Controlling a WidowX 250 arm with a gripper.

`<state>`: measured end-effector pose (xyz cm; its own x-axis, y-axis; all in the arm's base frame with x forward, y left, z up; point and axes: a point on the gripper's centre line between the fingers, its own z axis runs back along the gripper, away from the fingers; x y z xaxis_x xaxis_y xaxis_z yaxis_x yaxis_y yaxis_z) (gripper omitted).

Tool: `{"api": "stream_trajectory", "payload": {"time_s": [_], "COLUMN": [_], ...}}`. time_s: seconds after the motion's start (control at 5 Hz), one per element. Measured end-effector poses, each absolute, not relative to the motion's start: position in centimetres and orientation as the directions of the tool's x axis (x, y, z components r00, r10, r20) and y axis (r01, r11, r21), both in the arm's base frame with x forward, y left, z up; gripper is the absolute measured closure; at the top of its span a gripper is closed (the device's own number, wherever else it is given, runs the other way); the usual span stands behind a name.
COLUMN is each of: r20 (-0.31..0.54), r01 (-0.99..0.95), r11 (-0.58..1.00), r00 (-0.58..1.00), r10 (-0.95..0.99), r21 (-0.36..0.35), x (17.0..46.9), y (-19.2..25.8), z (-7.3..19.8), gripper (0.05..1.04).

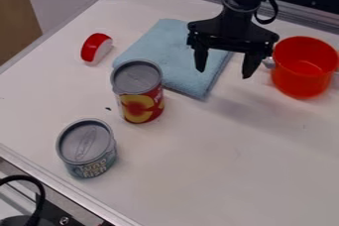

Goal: Move the can to the right side of the table

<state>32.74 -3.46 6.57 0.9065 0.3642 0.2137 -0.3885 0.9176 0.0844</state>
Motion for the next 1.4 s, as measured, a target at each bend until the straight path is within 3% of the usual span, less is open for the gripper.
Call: {"api": "stream_trajectory", "payload": {"time_s": [0.2, 0.4, 0.8, 1.4], "r20": [0.184, 0.178, 0.16, 0.124], "r01": [-0.384, -0.385, -0.431, -0.616], "r11": [0.918, 0.92, 0.902, 0.786], "r00": [0.914, 0.913, 0.888, 0.777], "r10": [0.362, 0.367, 0.43, 0.617], "r21": [0.102, 0.075, -0.036, -0.057], "x": [32.2, 31.3, 29.6, 23.5], "y": [-3.4, -3.1, -1.0, 7.0], "z": [5.6, 6.2, 10.0, 12.2], "gripper": [0.084, 0.084, 0.084, 0.084]}}
